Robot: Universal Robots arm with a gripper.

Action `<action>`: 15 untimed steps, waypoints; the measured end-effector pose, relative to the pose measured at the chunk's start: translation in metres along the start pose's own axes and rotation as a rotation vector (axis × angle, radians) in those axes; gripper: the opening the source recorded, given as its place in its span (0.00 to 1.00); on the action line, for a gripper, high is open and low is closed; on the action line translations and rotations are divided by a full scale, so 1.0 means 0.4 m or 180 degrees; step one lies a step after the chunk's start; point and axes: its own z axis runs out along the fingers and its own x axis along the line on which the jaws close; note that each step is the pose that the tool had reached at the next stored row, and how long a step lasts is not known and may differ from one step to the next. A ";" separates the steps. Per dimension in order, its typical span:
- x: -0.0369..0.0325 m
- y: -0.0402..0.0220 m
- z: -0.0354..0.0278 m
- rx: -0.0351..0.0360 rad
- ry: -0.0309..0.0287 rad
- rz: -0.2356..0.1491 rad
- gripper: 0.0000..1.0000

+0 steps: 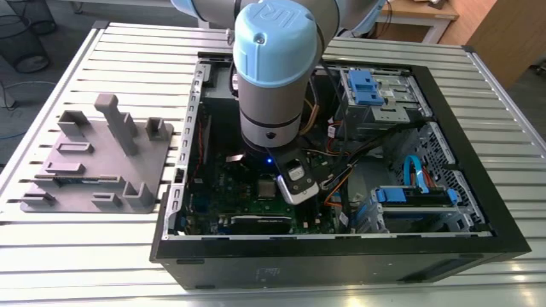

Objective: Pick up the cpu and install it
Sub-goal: 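Place the cpu into insertion slot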

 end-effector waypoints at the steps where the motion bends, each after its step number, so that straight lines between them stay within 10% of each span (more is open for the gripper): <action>1: 0.000 0.000 0.000 -0.0001 0.0000 -0.0010 0.47; 15: -0.004 0.000 0.005 -0.0001 0.0002 -0.0039 0.47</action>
